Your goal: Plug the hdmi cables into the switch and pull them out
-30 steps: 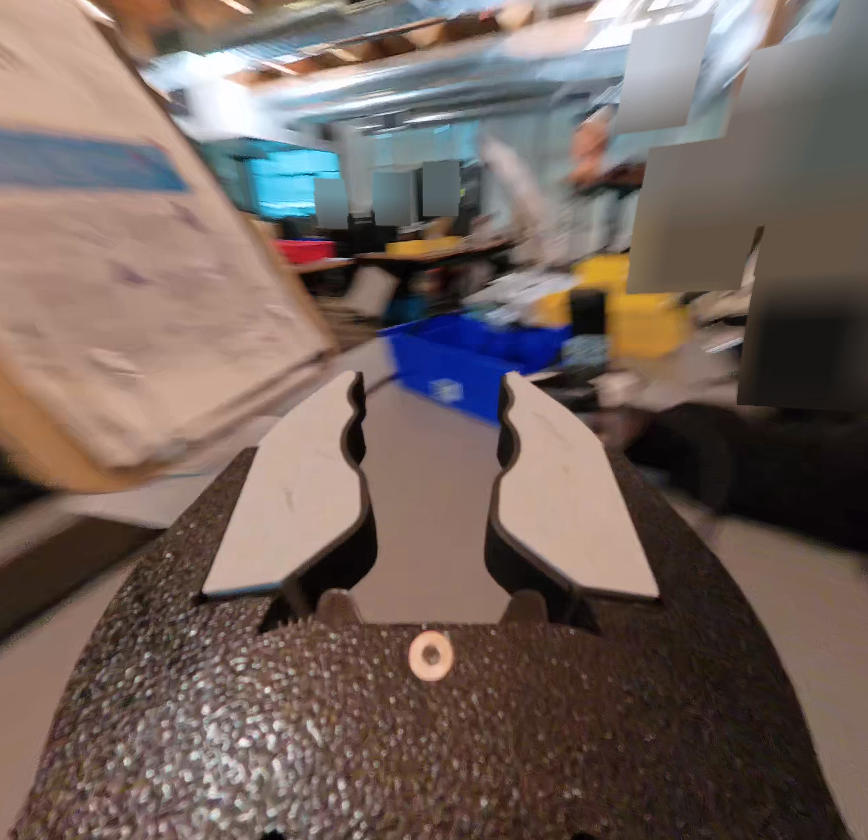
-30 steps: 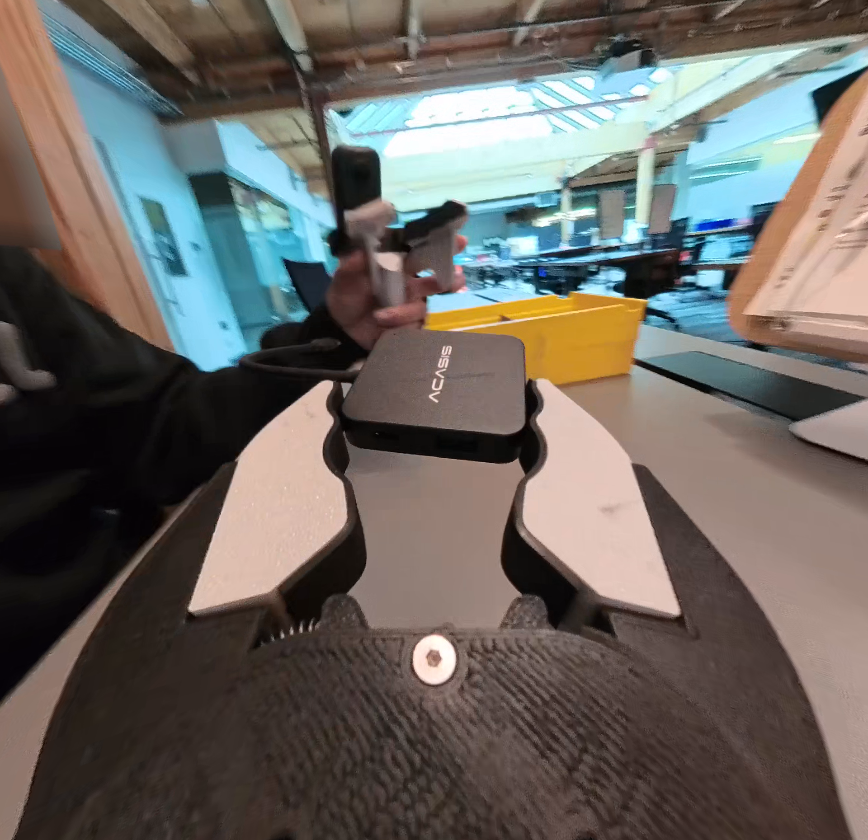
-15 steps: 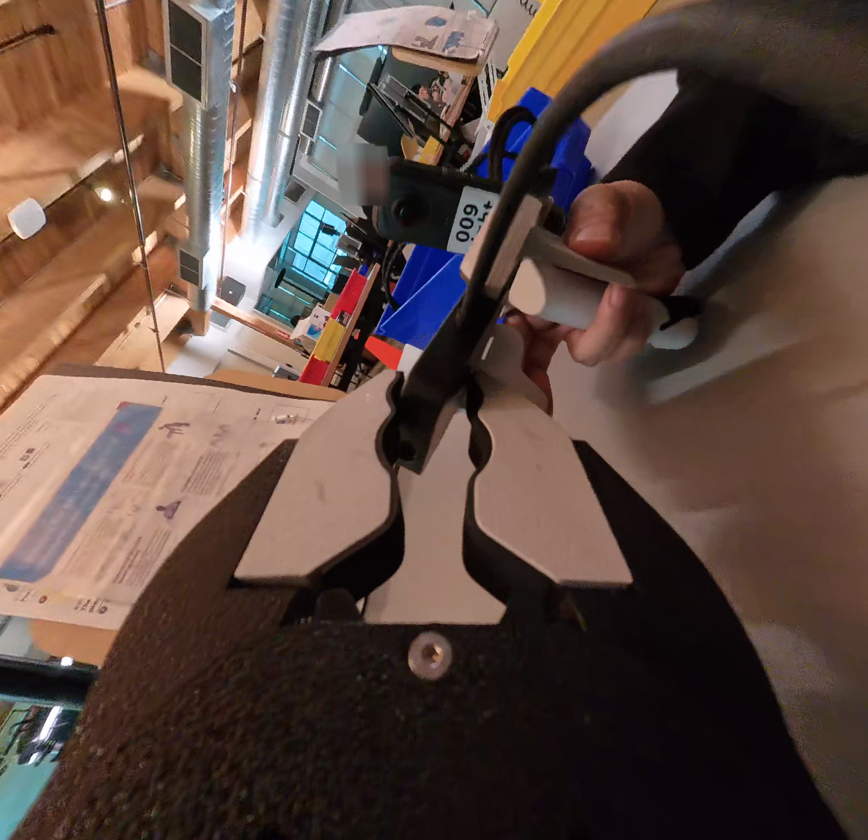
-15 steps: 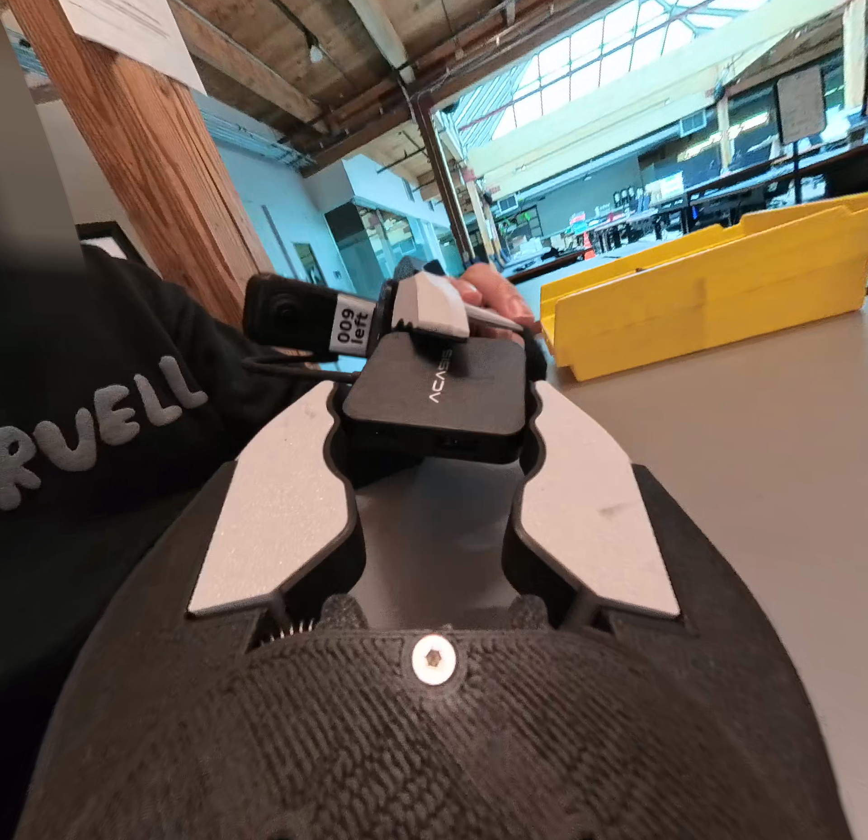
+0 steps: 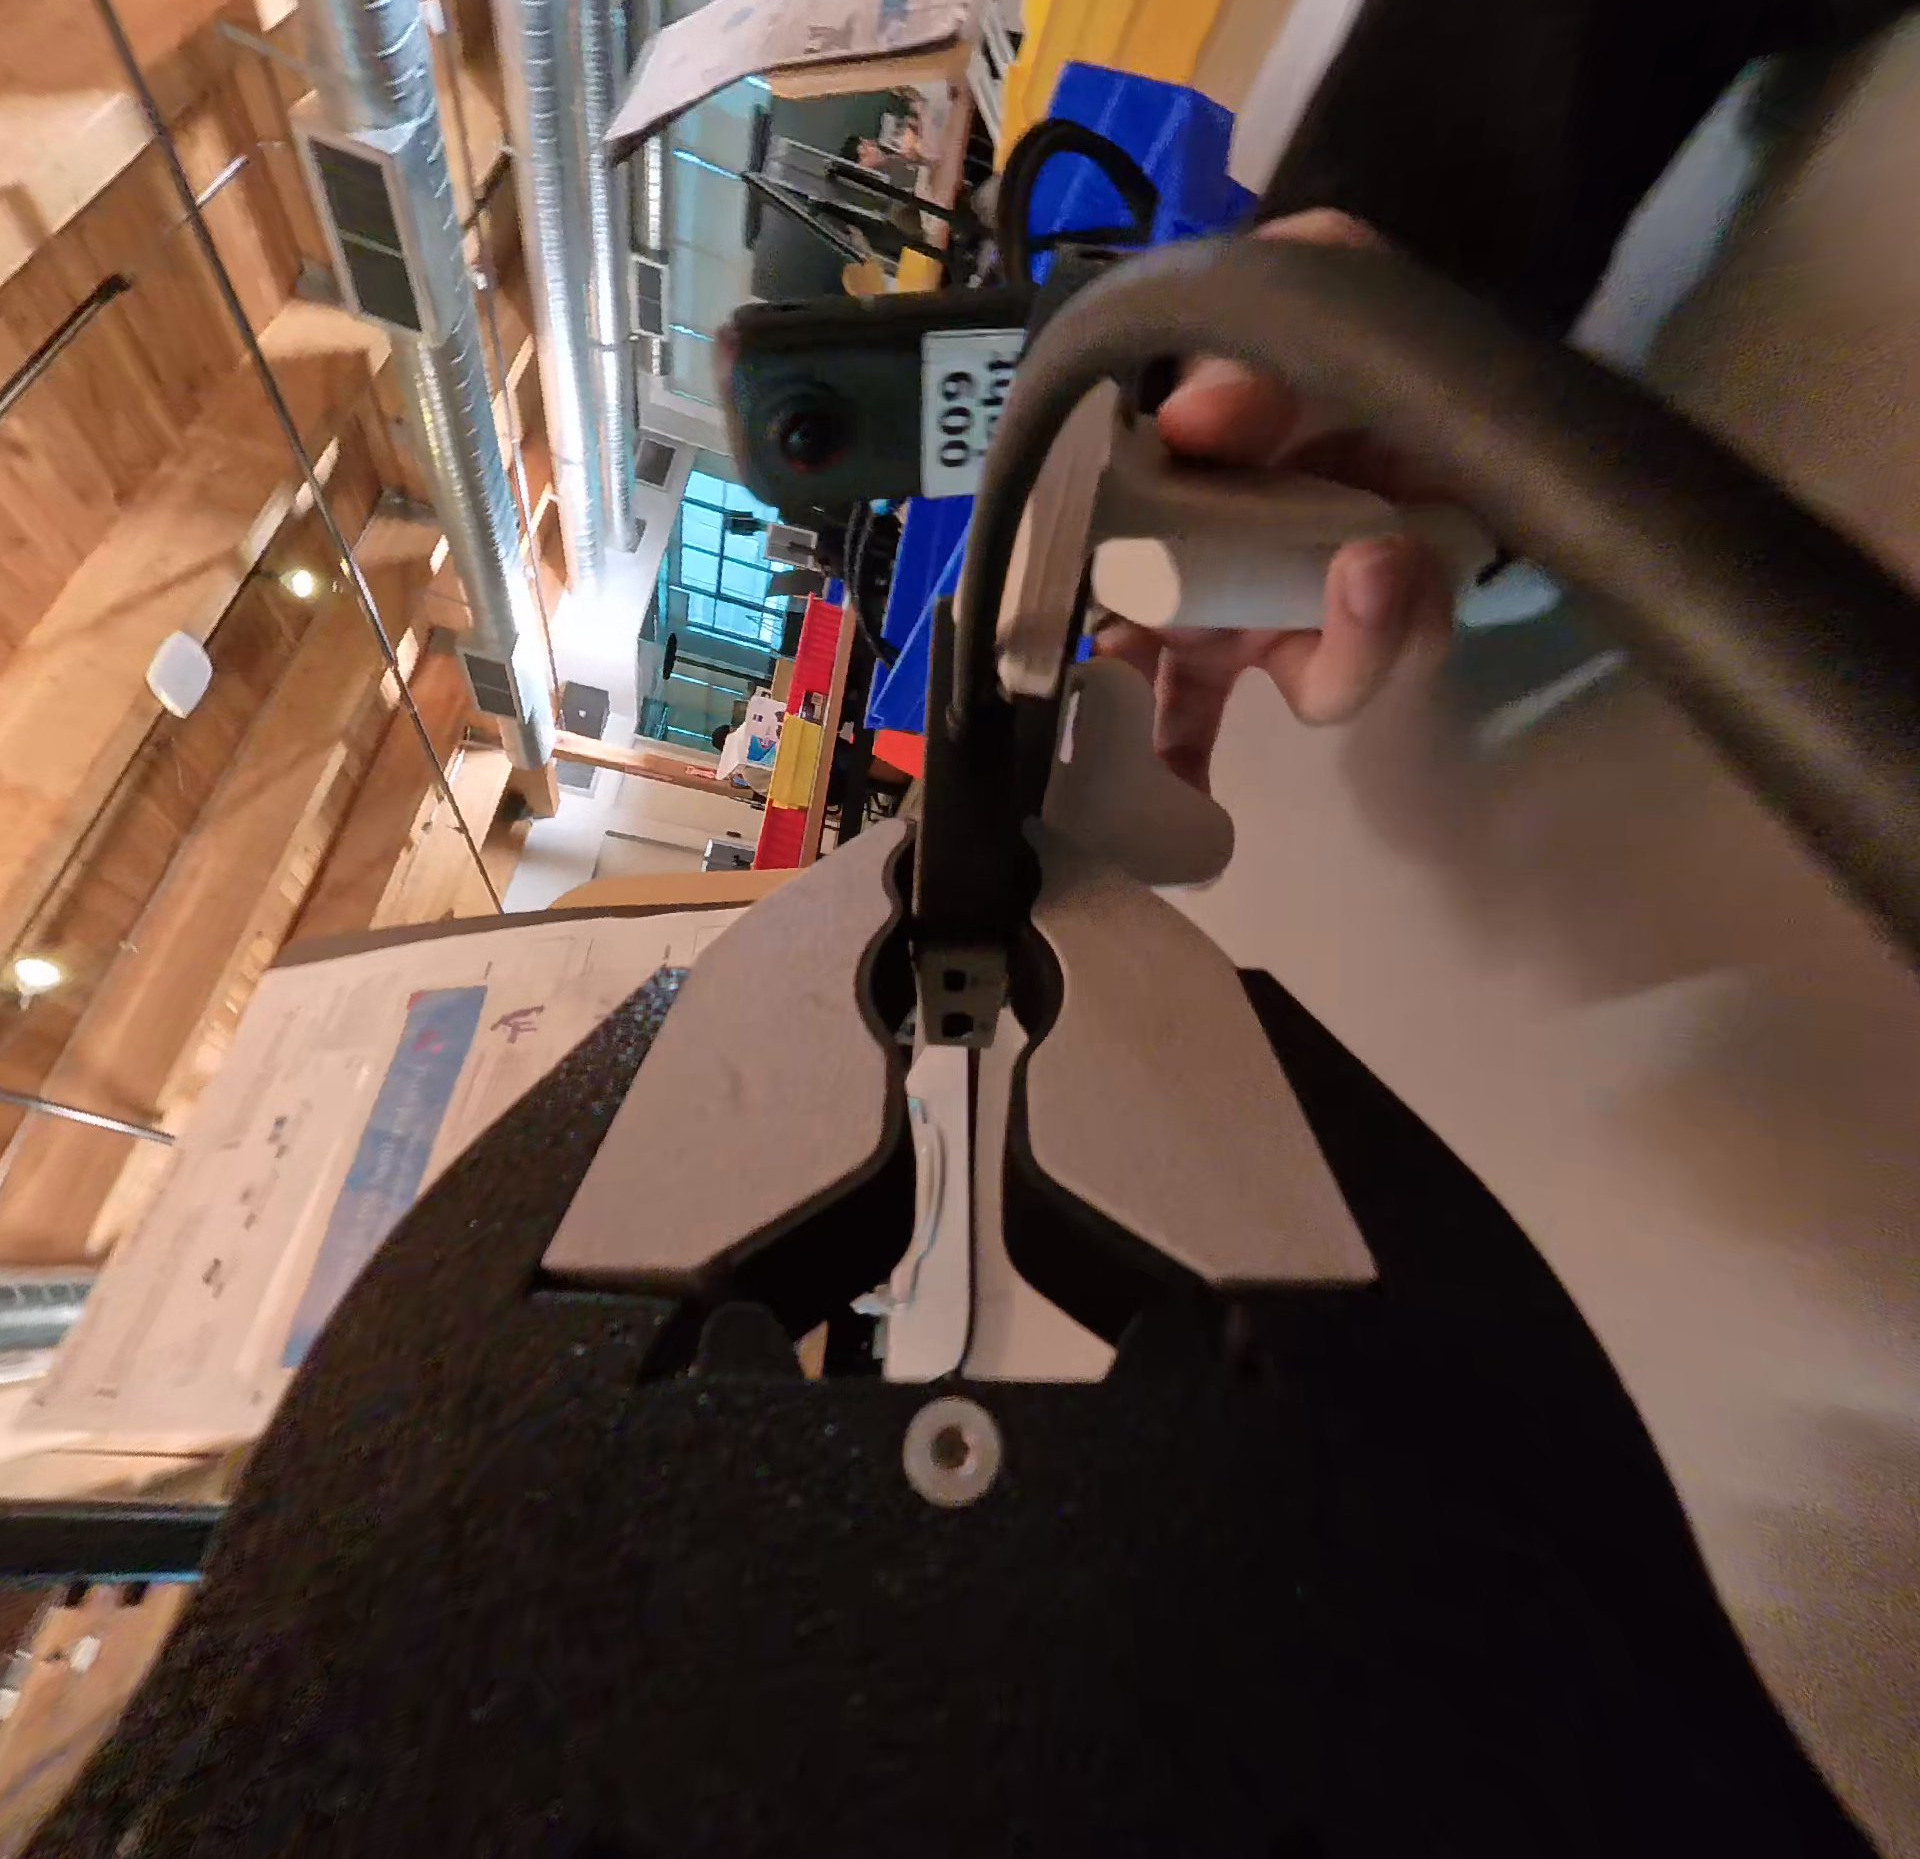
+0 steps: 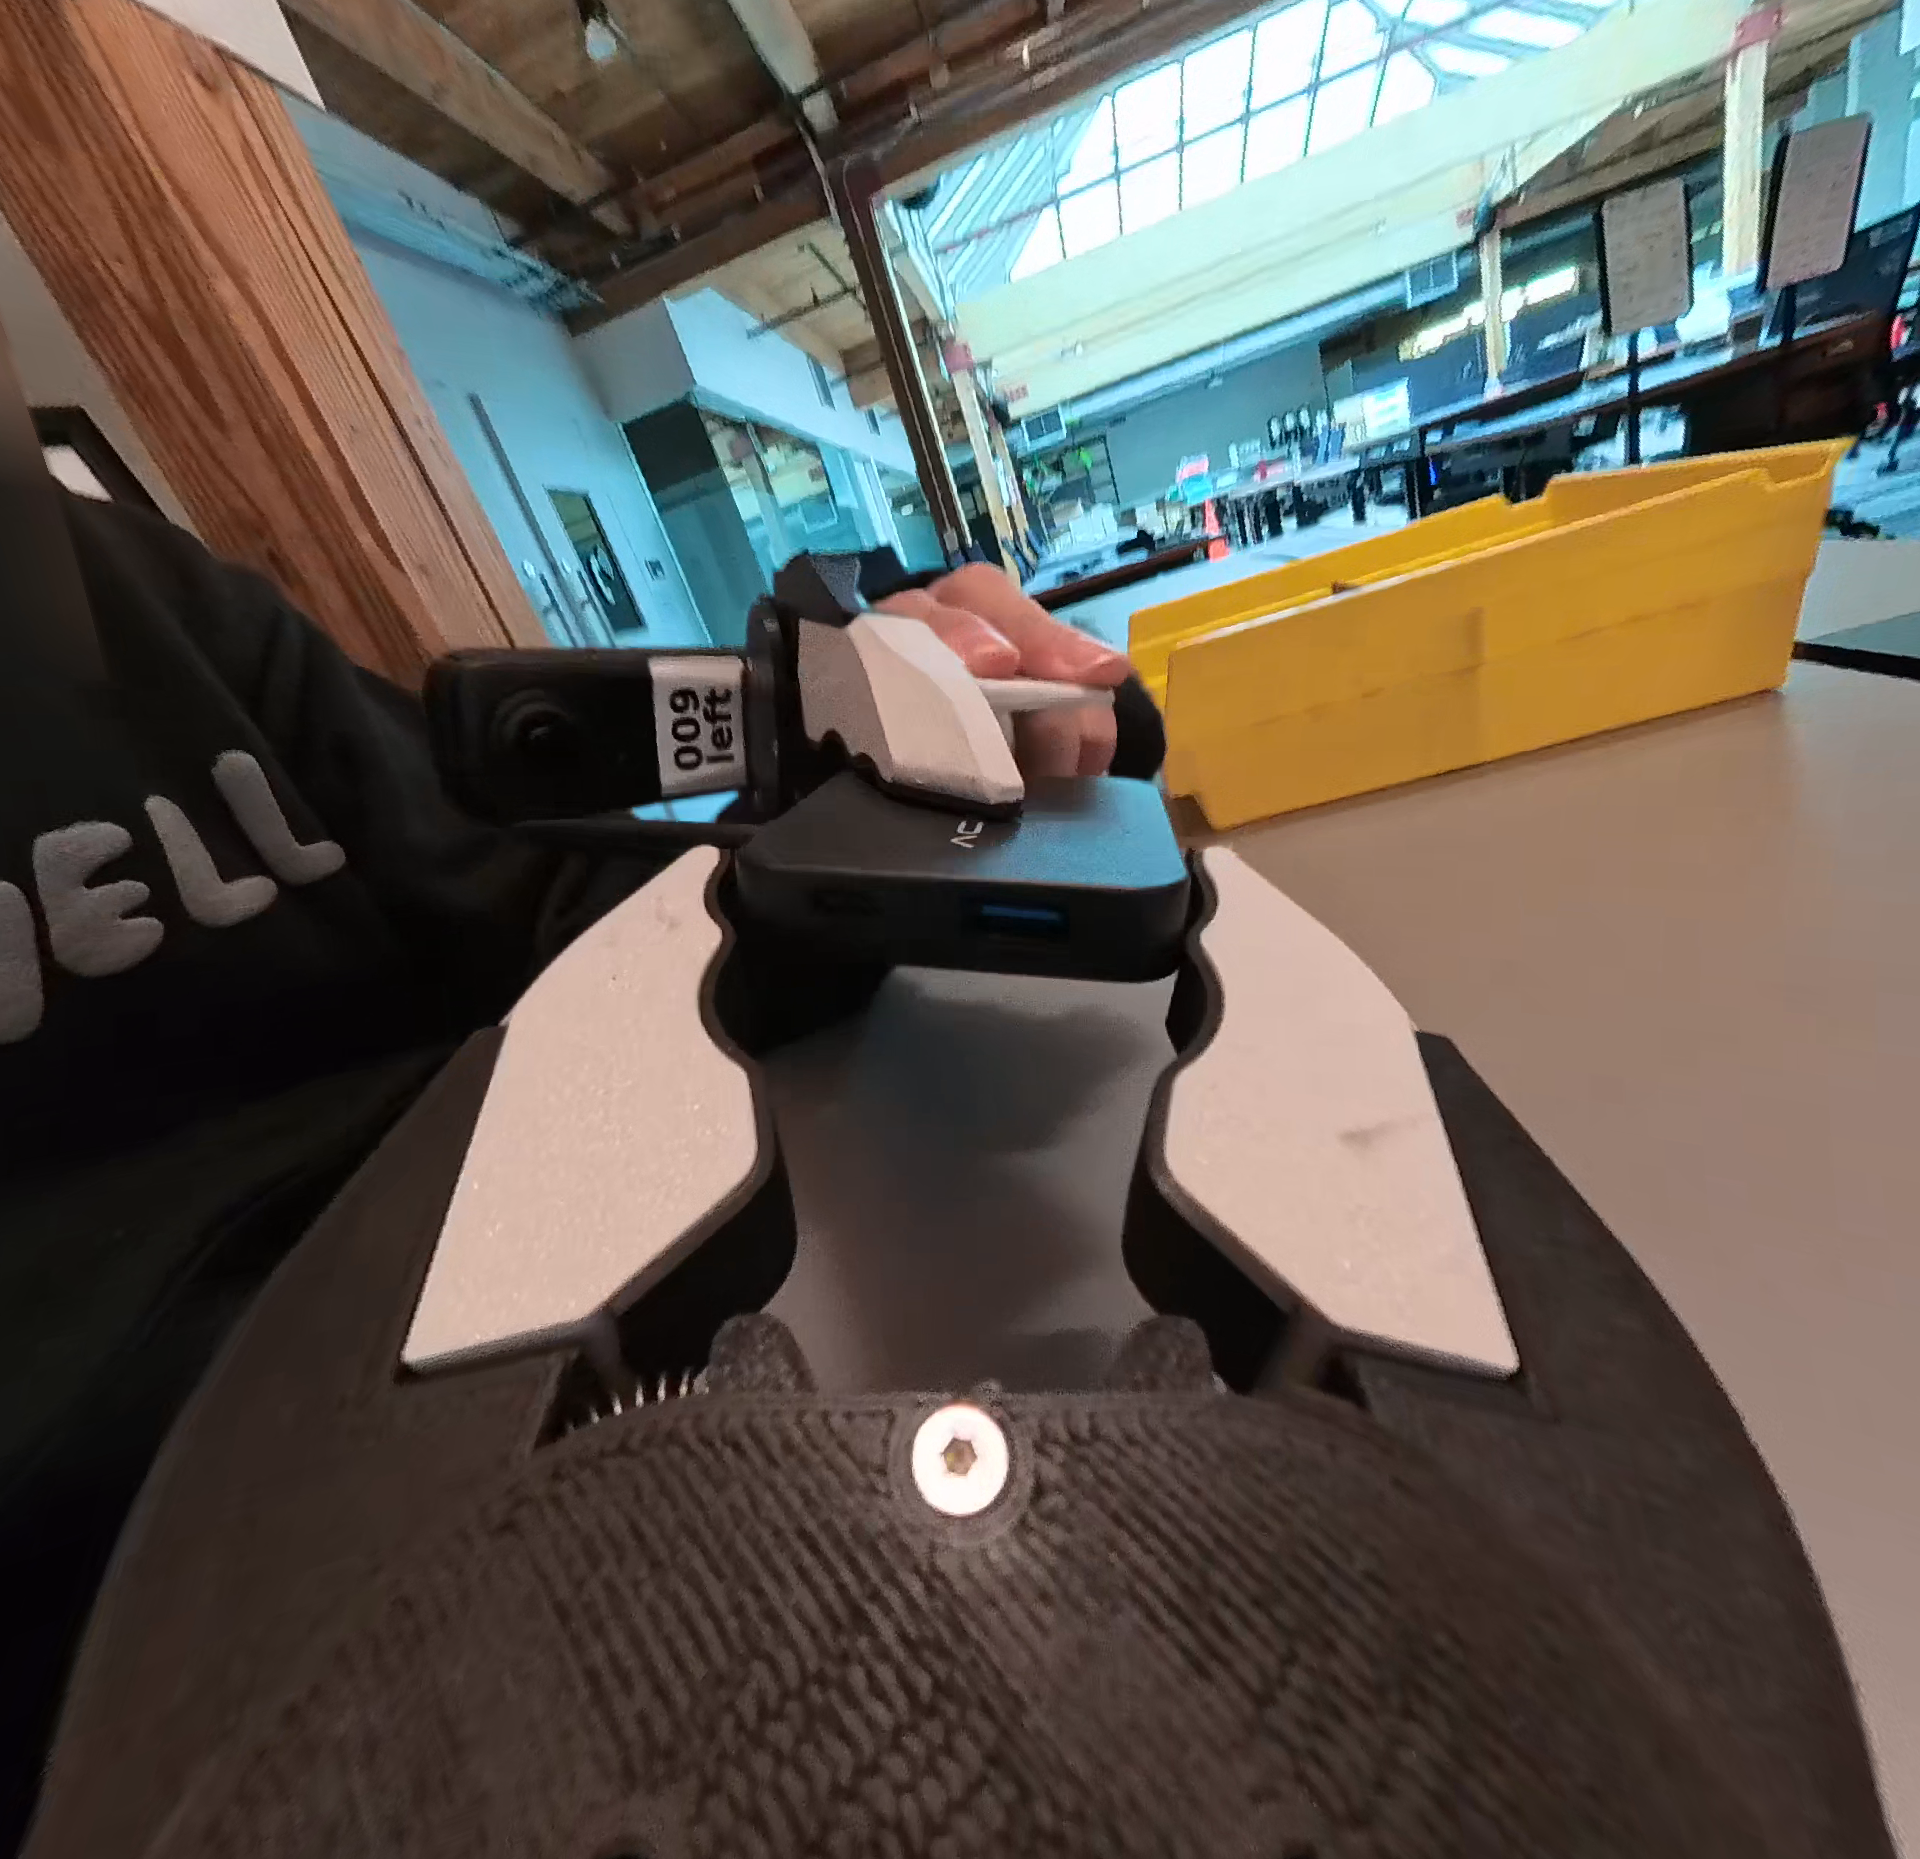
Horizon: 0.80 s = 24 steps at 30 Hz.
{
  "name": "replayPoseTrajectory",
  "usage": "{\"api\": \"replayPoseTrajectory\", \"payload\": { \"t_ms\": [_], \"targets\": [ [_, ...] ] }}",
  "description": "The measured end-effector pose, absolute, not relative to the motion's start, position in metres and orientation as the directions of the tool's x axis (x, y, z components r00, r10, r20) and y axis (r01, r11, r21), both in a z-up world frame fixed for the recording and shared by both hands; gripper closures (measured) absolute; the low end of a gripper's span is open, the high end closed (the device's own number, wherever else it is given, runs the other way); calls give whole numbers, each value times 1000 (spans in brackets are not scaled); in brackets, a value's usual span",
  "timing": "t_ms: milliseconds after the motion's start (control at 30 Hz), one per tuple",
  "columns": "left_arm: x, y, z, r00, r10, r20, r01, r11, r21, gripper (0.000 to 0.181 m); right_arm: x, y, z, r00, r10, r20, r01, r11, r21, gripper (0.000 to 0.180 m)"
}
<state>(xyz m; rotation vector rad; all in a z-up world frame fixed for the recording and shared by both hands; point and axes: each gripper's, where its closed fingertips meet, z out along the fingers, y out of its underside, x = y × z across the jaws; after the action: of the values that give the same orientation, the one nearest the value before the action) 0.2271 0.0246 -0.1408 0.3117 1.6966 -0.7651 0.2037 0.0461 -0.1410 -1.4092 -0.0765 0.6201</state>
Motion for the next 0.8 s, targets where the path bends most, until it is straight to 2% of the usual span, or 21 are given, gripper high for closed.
{"api": "replayPoseTrajectory", "payload": {
  "t_ms": [167, 267, 467, 600, 800],
  "targets": [
    [220, 20, -153, -283, -30, -959, 590, 783, -199, 167, 197, 42, -159, 875, 427, -227, -205, -98, -974, 103],
    [220, 19, -156, -276, -1, -961, 590, 790, -170, 167, 197, 39, -167, 881, 427, -205, -157, -146, -977, 103],
    [221, 22, -157, -279, -3, -960, 589, 789, -174, 167, 198, 42, -171, 899, 405, -166, -109, -159, -981, 103],
    [224, 24, -157, -263, 3, -965, 579, 800, -155, 167, 200, 44, -167, 899, 392, -197, -151, -145, -978, 103],
    [225, 23, -158, -240, 18, -971, 577, 807, -128, 167, 203, 45, -163, 936, 338, -102, -80, -79, -994, 100]
  ]
}}
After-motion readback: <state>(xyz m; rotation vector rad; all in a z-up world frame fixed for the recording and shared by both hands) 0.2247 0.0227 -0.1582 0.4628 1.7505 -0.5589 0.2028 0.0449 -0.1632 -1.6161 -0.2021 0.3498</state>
